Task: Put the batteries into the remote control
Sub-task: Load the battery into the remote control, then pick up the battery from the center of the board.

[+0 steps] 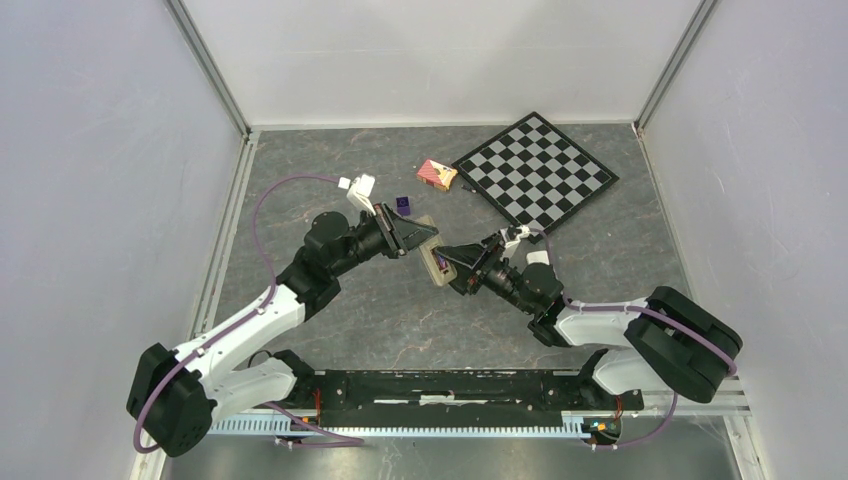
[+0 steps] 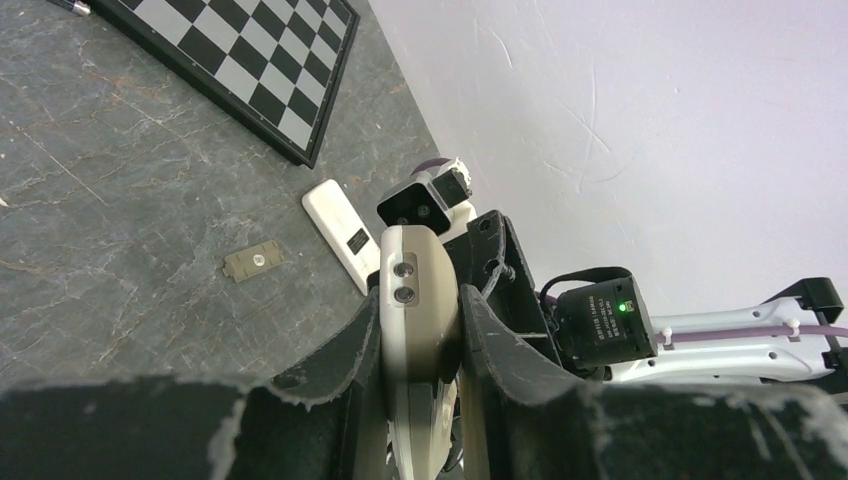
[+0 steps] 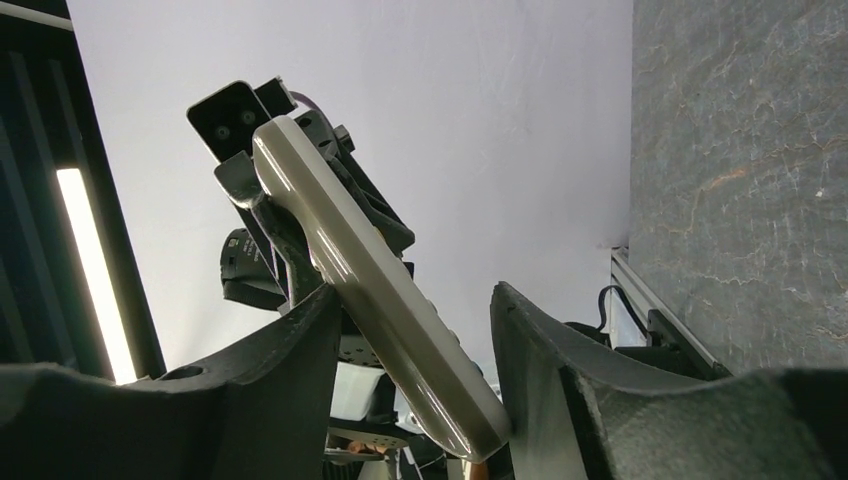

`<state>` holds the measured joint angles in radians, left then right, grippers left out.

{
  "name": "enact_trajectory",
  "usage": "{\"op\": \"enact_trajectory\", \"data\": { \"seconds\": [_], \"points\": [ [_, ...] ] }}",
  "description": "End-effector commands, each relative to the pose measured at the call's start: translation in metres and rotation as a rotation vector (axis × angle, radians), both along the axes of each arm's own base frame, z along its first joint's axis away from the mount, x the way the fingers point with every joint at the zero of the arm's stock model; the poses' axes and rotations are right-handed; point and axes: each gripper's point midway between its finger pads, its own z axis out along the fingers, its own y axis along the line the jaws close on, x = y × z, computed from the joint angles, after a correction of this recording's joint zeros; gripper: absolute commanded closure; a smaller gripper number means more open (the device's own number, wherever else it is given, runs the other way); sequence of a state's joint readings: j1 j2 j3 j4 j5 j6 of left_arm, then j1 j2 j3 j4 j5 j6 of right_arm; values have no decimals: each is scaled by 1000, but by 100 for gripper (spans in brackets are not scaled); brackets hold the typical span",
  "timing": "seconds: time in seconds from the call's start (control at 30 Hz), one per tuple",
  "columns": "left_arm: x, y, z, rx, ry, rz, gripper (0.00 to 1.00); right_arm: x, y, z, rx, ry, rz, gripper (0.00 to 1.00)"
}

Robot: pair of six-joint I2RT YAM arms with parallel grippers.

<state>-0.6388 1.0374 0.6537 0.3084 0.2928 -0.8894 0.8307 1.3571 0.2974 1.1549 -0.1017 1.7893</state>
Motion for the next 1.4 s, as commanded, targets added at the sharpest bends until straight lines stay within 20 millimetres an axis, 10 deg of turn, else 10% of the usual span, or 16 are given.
{"op": "enact_trajectory", "data": {
  "seconds": [0.0,0.27,0.67,0.97,1.2,1.37],
  "points": [
    [-4,-1,32,-43,-51,-17,98,-5,-1,8,31,-44,7,55],
    [0,6,24,17,-70,17,98,-6,-15,8,-61,-222,-41,2],
    [-26,-1,8,133,-239,-191,98,-25,-38,-44,-592,-776,8,2],
    [5,47,-35,324,-155,114,98,64,-98,-47,-1344,-748,-197,16],
    [10,54,-47,306,-82,179,98,129,-88,-79,-1629,-708,-81,50],
    [15,61,-39,304,-105,230,98,184,-62,-89,-1728,-790,-47,49]
  ]
}}
